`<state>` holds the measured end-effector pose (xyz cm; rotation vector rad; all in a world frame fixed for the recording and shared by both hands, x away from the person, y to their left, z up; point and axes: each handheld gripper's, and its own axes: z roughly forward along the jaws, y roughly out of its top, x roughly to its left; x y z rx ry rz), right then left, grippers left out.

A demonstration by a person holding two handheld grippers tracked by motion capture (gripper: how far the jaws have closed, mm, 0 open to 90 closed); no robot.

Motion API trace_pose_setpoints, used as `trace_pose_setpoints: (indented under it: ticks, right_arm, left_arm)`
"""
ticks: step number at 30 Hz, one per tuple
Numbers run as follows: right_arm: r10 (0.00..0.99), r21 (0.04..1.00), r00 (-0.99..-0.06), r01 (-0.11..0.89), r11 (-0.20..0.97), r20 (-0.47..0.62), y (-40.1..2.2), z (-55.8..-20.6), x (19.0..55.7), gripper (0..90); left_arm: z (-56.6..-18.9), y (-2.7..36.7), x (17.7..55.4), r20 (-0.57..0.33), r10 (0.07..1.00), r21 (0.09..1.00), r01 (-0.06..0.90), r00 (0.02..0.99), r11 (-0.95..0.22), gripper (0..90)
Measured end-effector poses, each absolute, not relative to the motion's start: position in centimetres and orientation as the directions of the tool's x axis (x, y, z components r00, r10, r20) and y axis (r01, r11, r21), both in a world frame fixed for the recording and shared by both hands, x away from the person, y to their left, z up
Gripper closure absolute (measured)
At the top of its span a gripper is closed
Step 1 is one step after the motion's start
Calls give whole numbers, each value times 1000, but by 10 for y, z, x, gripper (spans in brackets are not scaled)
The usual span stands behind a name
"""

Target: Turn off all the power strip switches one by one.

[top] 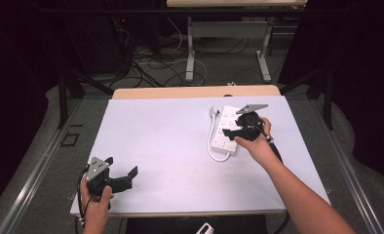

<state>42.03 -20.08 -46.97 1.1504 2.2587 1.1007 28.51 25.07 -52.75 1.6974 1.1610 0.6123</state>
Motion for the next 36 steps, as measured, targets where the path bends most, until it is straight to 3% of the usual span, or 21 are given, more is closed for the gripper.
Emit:
trace_pose_setpoints:
  ticks: [7, 13, 17, 36]
  right_arm:
    - [817, 807, -575, 500, 315, 37, -219, -476, 392, 169]
    - [837, 812, -547, 500, 302, 26, -238, -481, 371, 136]
    - [844, 802, -536, 509, 313, 10, -249, -488, 358, 10]
    - [884, 805, -467, 527, 272, 8, -281, -520, 327, 0]
  left_arm:
    - [-528, 250, 285, -119, 902, 904, 421, 416, -75, 5]
    - [-529, 251, 285, -122, 900, 900, 428, 418, -77, 5]
    - [-529, 251, 285, -124, 901, 898, 433, 417, -77, 5]
    - [-530, 254, 285, -126, 907, 893, 445, 402, -73, 5]
